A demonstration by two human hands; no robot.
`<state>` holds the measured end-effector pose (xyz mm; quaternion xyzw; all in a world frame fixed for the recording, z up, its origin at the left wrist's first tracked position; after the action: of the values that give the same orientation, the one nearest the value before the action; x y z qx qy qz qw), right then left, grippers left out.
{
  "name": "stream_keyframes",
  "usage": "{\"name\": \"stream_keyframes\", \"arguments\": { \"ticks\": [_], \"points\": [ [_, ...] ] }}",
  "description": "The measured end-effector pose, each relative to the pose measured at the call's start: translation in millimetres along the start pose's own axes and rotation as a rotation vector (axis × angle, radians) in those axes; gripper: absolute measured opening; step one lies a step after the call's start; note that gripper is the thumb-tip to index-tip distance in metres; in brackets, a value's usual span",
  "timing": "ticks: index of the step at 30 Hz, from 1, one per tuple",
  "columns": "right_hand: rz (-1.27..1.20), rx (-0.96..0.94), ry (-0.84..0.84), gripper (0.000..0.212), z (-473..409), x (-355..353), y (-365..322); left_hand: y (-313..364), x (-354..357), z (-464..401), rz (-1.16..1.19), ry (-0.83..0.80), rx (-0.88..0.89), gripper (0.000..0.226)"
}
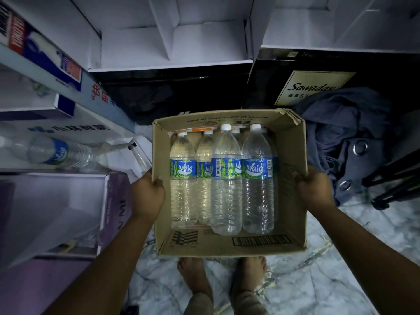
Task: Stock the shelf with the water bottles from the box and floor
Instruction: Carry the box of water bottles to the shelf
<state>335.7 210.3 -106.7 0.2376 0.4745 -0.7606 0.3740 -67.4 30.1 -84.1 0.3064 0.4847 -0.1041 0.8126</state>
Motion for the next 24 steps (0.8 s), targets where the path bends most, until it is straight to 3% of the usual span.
{"name": "stream_keyframes", "arguments": {
  "ticks": [24],
  "points": [
    [0.014,-0.205,-0.035,0.023,225.4,-305.2,-172.1,107.8,-319.2,266.5,0.052,0.149,-0.061,0.022]
  ]
}}
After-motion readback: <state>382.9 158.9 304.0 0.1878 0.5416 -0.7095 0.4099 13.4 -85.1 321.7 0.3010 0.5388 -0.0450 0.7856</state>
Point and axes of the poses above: each hand's wrist, its own z-axis away from the middle knuckle, its own x-axis out of the palm, y = z × x, the point moved 10 cm from there along -z, towards the middle knuckle, and after that the axes turned 5 degrees about -z, right-handed, at the moved point
